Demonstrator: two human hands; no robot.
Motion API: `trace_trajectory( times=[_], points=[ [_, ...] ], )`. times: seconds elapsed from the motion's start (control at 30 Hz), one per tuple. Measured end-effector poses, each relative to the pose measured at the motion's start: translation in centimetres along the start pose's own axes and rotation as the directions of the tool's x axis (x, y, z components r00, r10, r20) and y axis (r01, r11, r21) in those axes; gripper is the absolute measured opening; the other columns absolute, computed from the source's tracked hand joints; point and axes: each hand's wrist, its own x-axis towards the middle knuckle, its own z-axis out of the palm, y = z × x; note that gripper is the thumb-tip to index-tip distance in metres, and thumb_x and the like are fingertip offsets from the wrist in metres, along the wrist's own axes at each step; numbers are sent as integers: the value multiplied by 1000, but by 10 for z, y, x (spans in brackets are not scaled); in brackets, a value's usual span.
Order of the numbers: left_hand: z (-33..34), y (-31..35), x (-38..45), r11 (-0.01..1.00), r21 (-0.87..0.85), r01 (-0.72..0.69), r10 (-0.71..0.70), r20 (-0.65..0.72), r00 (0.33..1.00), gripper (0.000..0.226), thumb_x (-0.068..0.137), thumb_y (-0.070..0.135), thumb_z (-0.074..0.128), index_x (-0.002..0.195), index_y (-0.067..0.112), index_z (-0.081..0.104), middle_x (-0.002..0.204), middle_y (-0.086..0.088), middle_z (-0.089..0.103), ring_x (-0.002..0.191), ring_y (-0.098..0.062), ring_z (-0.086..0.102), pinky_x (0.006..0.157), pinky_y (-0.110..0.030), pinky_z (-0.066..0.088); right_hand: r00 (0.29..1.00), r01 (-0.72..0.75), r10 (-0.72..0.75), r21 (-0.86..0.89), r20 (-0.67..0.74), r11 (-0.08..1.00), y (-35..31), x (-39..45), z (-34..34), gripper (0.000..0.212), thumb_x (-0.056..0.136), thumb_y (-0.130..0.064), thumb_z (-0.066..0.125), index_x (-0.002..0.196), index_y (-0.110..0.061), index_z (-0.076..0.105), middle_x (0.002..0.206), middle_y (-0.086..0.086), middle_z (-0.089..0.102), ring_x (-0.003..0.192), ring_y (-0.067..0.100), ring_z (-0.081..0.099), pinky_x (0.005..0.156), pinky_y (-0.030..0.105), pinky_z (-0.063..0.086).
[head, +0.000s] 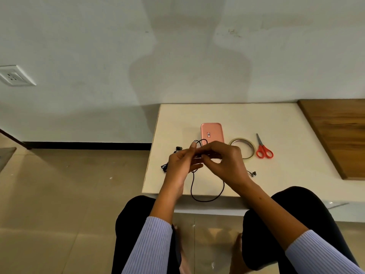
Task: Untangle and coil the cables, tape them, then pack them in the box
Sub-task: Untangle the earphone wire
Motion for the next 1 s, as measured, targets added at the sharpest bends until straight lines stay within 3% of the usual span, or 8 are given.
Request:
trace_trajectory(
  times=[0.17,0.33,0.43,0.53,0.63,0.73,0.9,1.0],
  points=[
    [-1,1,3,987,-98,129,-122,73,990,21,86,21,66,95,3,71,89,-11,74,85,-23,71,79,-30,57,998,-59,58,47,35,997,3,-4,-10,16,78,5,66,87,-8,69,80,-1,71,78,4,68,71,17,54],
    [-2,6,4,982,-123,141,-135,55,989,15,80,15,71,94,8,71,89,-7,75,83,-20,72,76,-28,57,997,-69,69,35,-18,997,4,-5,-10,12,77,-1,69,81,-12,65,79,-6,69,78,7,67,68,25,57],
    [-8,9,6,982,-146,119,-116,24,993,11,78,10,72,89,9,71,82,-6,75,80,-18,72,73,-26,58,996,-61,63,46,-61,997,3,-2,-8,16,74,-8,77,79,-11,62,89,-2,64,78,8,66,62,18,52],
    [-16,13,11,969,-235,82,-83,8,997,9,79,8,69,88,7,70,78,-5,74,73,-16,71,70,-25,58,977,-182,191,93,-96,979,6,5,-12,18,77,-13,76,85,-18,61,93,-6,65,81,4,65,62,19,53],
    [-23,17,13,953,-295,74,-64,43,997,10,81,7,65,89,4,69,76,-5,73,70,-15,70,71,-27,59,975,-219,221,82,-19,972,11,8,-10,24,79,-14,74,97,-22,62,99,-12,66,87,1,64,68,20,55],
    [-25,19,10,947,-312,80,-45,119,992,11,86,5,58,91,1,67,73,-5,71,68,-14,69,66,-25,58,969,-243,243,-18,49,970,17,7,5,42,76,-25,77,113,-22,58,111,-9,63,89,3,63,74,24,55],
    [-29,23,10,893,-440,94,-22,166,986,15,80,7,57,90,1,67,69,-5,68,64,-11,67,63,-23,58,814,-532,566,-220,131,817,38,-2,28,70,70,-45,77,125,-15,46,120,3,59,99,17,60,84,31,50],
    [-32,23,13,873,-477,98,-20,167,986,17,75,8,58,83,4,72,68,-4,67,62,-10,66,61,-23,58,788,-524,587,-301,183,797,45,-9,37,79,63,-50,81,124,-16,46,122,3,57,103,17,59,85,35,51]
  ],
)
